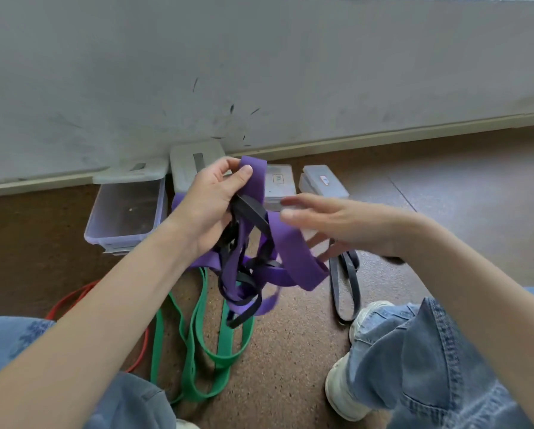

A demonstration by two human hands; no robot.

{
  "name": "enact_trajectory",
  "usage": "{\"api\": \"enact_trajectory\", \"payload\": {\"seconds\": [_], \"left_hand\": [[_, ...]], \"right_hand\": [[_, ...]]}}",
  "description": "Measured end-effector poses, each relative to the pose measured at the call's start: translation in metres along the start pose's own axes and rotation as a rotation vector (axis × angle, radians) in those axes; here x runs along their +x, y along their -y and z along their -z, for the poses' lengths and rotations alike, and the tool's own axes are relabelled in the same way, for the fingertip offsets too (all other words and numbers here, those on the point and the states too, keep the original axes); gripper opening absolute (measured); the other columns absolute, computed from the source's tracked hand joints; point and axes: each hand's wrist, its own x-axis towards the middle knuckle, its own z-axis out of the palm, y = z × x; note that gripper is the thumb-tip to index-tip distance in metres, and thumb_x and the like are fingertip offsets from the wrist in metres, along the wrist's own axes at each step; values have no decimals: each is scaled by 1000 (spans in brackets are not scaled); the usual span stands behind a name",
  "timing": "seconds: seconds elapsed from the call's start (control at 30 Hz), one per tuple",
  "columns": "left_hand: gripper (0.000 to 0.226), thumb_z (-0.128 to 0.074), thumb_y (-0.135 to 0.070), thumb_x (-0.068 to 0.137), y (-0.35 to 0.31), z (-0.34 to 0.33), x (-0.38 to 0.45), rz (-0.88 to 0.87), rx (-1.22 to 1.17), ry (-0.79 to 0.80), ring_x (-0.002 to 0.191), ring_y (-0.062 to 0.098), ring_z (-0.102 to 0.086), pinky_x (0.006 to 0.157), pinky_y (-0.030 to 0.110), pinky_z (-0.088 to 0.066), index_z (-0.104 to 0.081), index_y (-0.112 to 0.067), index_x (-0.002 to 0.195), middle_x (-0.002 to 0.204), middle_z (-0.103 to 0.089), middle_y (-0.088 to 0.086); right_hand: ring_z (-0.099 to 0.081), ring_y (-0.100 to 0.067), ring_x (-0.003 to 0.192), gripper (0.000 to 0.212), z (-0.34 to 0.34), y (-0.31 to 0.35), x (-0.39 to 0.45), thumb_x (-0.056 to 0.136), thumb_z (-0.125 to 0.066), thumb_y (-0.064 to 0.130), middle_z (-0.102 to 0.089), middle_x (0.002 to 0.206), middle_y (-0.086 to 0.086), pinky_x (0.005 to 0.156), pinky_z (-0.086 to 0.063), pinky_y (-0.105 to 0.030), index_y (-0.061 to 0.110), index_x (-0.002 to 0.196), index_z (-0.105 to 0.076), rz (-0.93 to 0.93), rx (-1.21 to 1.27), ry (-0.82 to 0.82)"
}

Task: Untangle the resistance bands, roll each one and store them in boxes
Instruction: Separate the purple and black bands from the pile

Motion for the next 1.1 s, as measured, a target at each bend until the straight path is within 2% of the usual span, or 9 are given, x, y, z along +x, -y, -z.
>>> {"api": "enact_trajectory", "payload": {"seconds": [0.13, 0.37, 0.5, 0.57, 0.63, 0.73, 0.83, 0.9, 1.1], "left_hand": [[18, -46, -10, 96, 3, -3, 0, 18, 6, 10, 51, 3, -59, 53, 20, -51, -54, -16, 81, 59, -64, -7], [18, -46, -10, 96, -2, -3, 1, -76, 267, 84, 69, 0, -57, 68, 13, -45, -57, -21, 86, 76, -63, -10], [17, -43, -10, 97, -9, -8, 1, -64, 139, 111, 70, 5, -51, 65, 18, -42, -54, -19, 87, 76, -59, -7], [17, -42, -10, 97, -10, -7, 1, -50, 126, 105, 68, 6, -51, 64, 21, -41, -53, -18, 87, 78, -57, -4], [16, -41, -10, 98, -10, -6, -1, -20, 81, 83, 70, 9, -50, 65, 24, -40, -52, -17, 88, 80, -55, -1], [15, -41, -11, 98, -9, -10, -3, 19, 21, 91, 74, 12, -49, 69, 27, -41, -51, -15, 88, 81, -54, 1], [14, -42, -11, 98, -12, -16, -5, 41, -54, 132, 71, 12, -52, 65, 27, -48, -51, -14, 88, 80, -54, 3], [12, -42, -13, 98, -15, -16, -5, 41, -70, 150, 69, 13, -56, 60, 28, -52, -52, -13, 91, 81, -56, 3], [13, -55, -22, 91, -21, 8, 4, -72, 215, 203, 85, 2, -64, 74, 17, -50, -56, -22, 103, 95, -67, -7]], "right_hand": [[-69, -24, 93, 65, -14, -3, 5, 73, -76, 32, -64, 114, -6, 78, -57, -47, 24, 129, -44, 59, 25, -4], [-61, -14, 75, 44, 25, -4, 5, 74, -71, 9, -68, 95, -5, 66, -48, -22, 21, 114, -58, 200, -379, -787], [-55, -15, 91, 52, 3, -10, 20, 82, -68, 22, -60, 119, -6, 75, -40, -20, 17, 130, -46, 125, -667, -446], [-57, -18, 96, 56, 4, -7, 22, 84, -65, 31, -59, 122, -6, 83, -47, -27, 14, 133, -43, 51, -678, -591], [-59, -16, 92, 40, 10, 0, 18, 86, -63, 33, -64, 109, -3, 84, -50, -32, 15, 121, -54, 185, -527, -740], [-60, -7, 82, 13, 2, 6, 17, 89, -58, 23, -65, 91, 8, 76, -48, -28, 24, 102, -60, 318, -231, -454], [-56, -11, 105, 39, -15, -1, 22, 83, -66, 22, -60, 111, 3, 89, -46, -26, 26, 120, -51, 231, -174, -150], [-50, -13, 111, 51, -22, -5, 27, 78, -72, 25, -53, 117, 0, 92, -42, -26, 25, 124, -50, 281, -237, -223], [-59, -12, 48, 7, -10, 3, 18, 83, -66, 4, -62, 55, 0, 43, -41, -16, 8, 79, -62, 419, 152, -456]]}}
